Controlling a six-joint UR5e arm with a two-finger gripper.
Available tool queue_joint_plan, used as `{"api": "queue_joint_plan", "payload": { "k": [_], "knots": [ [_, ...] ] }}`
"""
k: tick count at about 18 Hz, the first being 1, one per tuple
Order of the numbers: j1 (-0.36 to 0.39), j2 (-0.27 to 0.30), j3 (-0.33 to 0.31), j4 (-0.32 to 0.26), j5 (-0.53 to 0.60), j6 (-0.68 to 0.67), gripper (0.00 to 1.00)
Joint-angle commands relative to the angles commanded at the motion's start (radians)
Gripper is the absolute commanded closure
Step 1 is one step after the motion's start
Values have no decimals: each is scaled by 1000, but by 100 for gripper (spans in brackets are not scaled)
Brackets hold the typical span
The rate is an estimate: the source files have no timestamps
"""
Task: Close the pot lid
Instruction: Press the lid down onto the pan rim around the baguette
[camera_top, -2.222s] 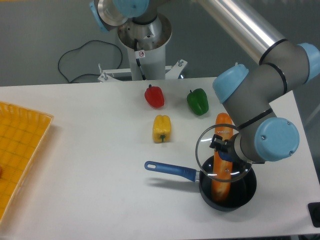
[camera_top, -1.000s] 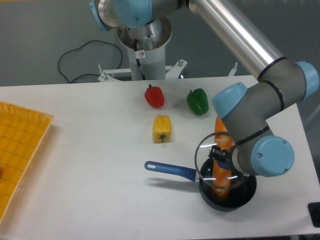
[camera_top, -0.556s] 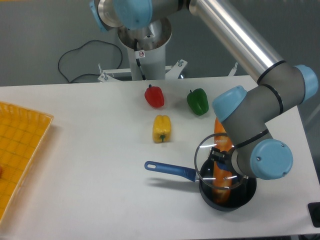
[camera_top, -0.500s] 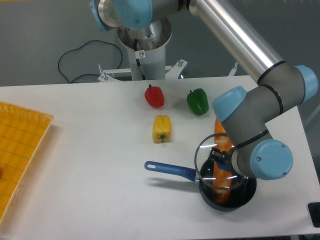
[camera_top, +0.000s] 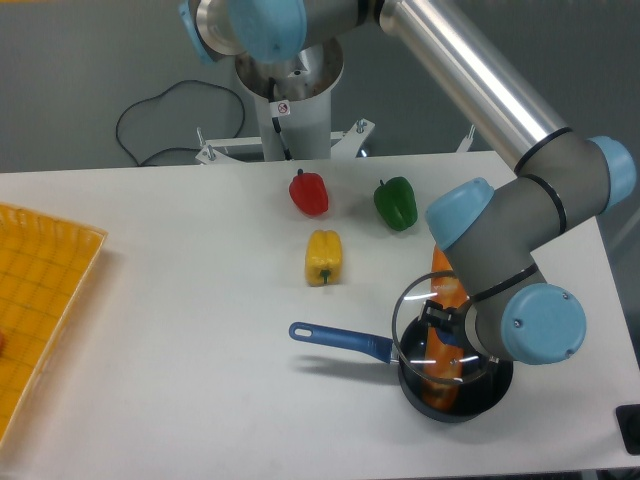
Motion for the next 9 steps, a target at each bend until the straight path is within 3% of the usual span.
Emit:
{"api": "queue_joint_plan", "payload": {
  "k": [9],
  "knots": [
    [0,-6,-2,14,2,2,44]
  ]
}}
